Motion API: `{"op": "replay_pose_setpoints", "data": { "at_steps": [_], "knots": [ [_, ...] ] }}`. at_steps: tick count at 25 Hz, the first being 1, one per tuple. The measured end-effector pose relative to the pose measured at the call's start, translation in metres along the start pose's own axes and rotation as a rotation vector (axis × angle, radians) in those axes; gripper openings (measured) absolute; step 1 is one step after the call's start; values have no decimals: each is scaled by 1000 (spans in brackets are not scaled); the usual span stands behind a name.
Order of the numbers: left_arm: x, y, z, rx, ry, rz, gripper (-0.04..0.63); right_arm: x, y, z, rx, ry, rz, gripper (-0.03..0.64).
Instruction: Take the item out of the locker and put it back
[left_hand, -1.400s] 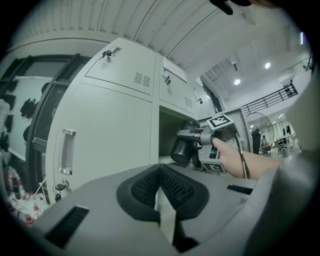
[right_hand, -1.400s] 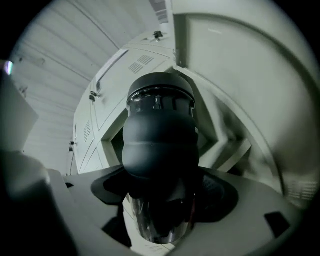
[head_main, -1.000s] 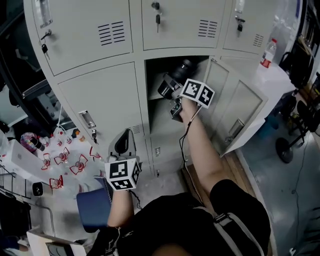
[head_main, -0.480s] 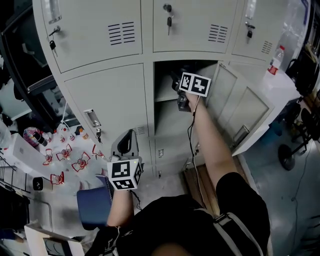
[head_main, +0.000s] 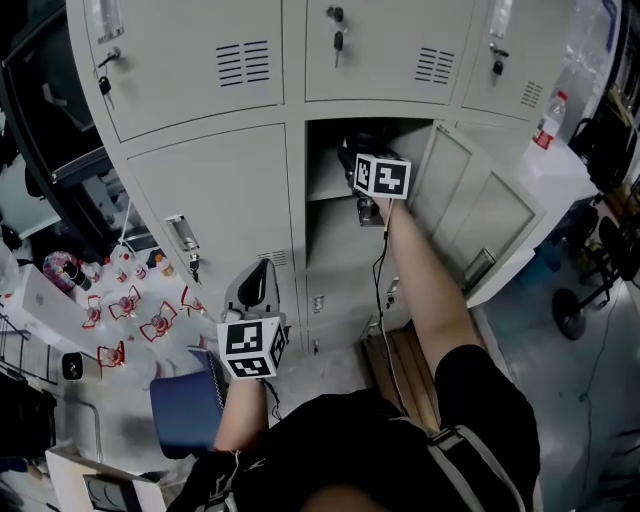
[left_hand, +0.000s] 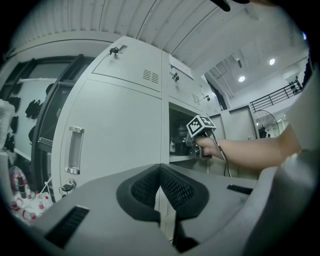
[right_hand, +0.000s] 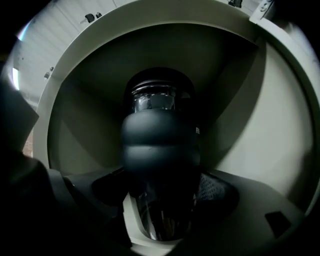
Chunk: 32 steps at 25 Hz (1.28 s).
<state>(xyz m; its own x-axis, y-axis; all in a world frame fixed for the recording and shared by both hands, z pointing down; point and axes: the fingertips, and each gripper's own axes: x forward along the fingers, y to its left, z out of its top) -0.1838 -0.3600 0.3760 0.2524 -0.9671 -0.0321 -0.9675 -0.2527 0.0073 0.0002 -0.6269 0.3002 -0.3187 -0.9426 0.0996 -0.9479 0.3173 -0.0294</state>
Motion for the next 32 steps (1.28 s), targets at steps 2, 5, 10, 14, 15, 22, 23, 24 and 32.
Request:
{"op": "replay_pose_setpoints", "data": {
  "at_steps": [2,5,10,14,15,22,23,24,32],
  "knots": [
    [0,-6,-1,2,5,-12,12,-1,1,-1,-12,13,8,399],
    [-2,-12,0,2,1,-23,12,-6,5,-4,-40,5,27,406],
    [-3,-17,1,-1,-4,-36,12,-40,15,2,-66,-97,33,425],
    [-2,-23,1,-7,-8,-47,12,-93,37,12,-90,-209,67,425],
    [-1,-25,2,-8,-10,-50,12,-108,42,13,-98,-240,73,416],
    [2,-40,-4,-19,-6,-84,12,-199,50,-11,-41,-380,18,160],
    [3,-43,-5,-19,-3,-92,12,-207,49,-19,-28,-374,7,124],
    [4,-45,-7,-20,1,-99,12,-213,48,-27,-18,-362,-6,86],
    [8,-64,-17,-16,26,-144,12,-237,48,-94,43,-253,-4,14]
  ]
}}
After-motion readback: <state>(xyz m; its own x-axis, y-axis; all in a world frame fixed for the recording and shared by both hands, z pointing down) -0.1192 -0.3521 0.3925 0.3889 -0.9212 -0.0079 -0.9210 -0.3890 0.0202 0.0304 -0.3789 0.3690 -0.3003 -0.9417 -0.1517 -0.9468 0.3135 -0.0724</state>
